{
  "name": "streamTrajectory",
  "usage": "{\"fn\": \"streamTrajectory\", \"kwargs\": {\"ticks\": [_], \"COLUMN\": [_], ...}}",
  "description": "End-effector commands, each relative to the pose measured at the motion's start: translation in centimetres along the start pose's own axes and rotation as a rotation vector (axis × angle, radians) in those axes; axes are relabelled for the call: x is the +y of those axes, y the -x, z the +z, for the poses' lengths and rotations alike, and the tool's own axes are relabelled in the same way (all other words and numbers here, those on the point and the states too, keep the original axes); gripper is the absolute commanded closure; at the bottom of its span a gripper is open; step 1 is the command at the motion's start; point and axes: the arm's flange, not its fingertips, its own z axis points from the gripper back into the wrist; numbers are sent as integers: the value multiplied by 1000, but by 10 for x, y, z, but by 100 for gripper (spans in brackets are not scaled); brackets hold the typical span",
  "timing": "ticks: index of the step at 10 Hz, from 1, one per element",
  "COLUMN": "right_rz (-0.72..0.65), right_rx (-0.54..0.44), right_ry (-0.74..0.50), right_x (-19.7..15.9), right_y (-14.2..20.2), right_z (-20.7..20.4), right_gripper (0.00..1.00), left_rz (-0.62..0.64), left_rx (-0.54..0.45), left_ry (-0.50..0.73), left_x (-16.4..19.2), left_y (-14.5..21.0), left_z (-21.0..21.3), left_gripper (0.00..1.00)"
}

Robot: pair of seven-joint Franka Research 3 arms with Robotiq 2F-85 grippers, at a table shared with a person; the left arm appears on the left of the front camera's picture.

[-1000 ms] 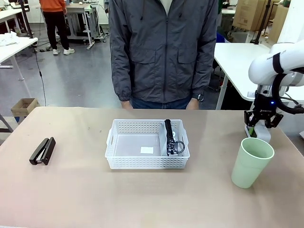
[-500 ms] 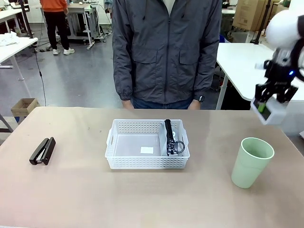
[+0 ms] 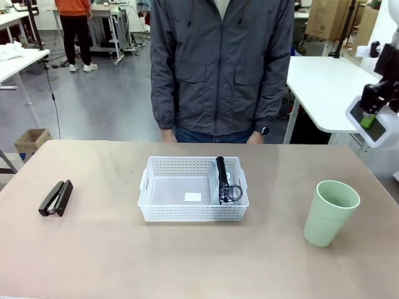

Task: Efficiently arrange items inside the basket to fit them all.
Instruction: Pick up the Digital clock and place it inside the Organizing basket.

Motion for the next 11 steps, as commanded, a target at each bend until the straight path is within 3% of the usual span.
{"fn": "streamTrajectory", "kwargs": {"ticks": [1,6,7,9,11], "right_rz": [16,16,7,33,140], "right_rx": [13,13,11,-11,-38], "right_ry": [1,1,-2,116,191], "right_x": [2,2,2,35,90], "right_y": [-6,-6,-2,-16,-42], "right_z": [3,3,-4,22,51], "right_gripper": [100,100,50,50,50], "left_rz": [-21,-21,-21,-21,-21], "left_rx": [-14,-14,-14,-14,-14], "left_ry": [12,12,12,12,12], "left_x": [-1,-1,-1,-1,-1], "left_y": [-1,-1,-1,-1,-1], "left_z": [-1,-1,-1,-1,-1], "left_gripper": [0,0,0,0,0]}}
